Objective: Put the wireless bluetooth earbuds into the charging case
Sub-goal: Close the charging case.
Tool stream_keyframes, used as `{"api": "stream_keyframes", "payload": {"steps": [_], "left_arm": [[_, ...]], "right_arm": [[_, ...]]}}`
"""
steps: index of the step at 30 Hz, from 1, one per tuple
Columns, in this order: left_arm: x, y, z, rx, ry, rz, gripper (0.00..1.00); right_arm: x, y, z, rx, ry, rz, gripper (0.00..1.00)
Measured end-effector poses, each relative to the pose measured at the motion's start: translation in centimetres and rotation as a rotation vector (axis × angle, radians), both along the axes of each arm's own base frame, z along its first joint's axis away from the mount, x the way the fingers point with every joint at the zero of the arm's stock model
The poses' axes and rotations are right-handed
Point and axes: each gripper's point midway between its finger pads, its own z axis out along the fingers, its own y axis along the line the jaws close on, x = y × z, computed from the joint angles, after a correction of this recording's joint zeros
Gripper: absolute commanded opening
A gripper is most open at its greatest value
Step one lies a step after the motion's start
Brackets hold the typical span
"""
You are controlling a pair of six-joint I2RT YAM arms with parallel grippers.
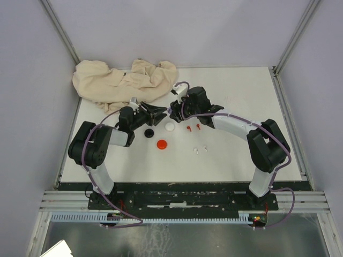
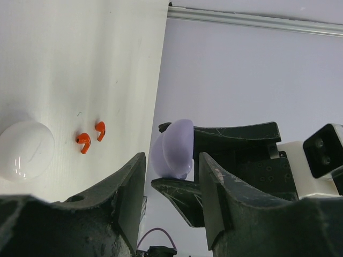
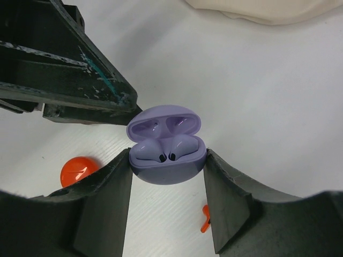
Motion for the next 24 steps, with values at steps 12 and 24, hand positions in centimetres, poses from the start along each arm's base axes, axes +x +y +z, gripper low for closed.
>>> {"api": "stream_keyframes", "payload": {"steps": [12,24], "left_arm": [[-0.3,-0.9,-0.5,0.002,0.008,-0.023,0.5],[-0.3,-1.4,0.1,-0.005,-0.015,-0.032,0.37]], "right_arm": [[-1.2,1.1,0.1,0.013,0.011,0.052,0.32],[-1.6,1.4,0.1,0.017,0.016,0.07,0.31]]}}
